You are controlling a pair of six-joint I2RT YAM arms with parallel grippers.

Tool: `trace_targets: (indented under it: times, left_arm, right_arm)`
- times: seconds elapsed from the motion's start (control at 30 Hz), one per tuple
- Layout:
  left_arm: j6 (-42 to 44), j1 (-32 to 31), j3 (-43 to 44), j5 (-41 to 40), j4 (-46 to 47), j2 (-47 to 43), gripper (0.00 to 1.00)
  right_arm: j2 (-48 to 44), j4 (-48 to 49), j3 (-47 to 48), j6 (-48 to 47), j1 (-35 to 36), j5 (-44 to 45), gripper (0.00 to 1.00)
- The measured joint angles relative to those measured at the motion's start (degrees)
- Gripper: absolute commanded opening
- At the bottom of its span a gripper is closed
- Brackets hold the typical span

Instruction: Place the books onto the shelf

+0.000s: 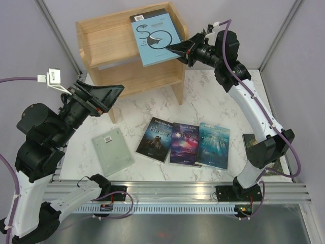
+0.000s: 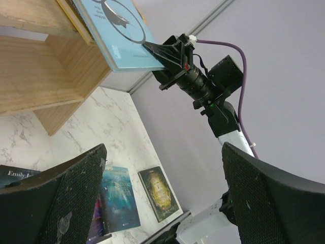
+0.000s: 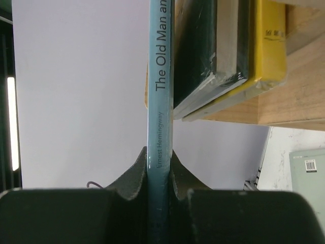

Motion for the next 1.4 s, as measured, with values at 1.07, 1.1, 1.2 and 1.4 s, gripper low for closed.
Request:
trace_targets:
  times: [1.07, 1.1, 1.2, 1.4]
  left_arm:
    - [0.59, -0.02, -1.51, -0.39, -0.26, -0.90, 0.95]
    - [0.61, -0.02, -1.60, -0.39, -0.26, -0.90, 0.95]
    - [0.59, -0.02, -1.75, -0.39, -0.28, -0.81, 0.95]
    - [0.59, -0.02, -2.03, -0.42, -0.28, -0.79, 0.95]
  right_arm:
    - [-0.50, 3.08, -2.08, 1.31, -4.50, -0.28, 0.78]
    - [-0.96, 3.19, -2.67, 1.20, -4.55, -0.50, 0.78]
    - [-2.47, 3.30, -4.50, 0.90, -4.79, -0.90, 0.79]
    - [-5.62, 3.54, -7.08, 0.70, -4.92, -1.62, 0.78]
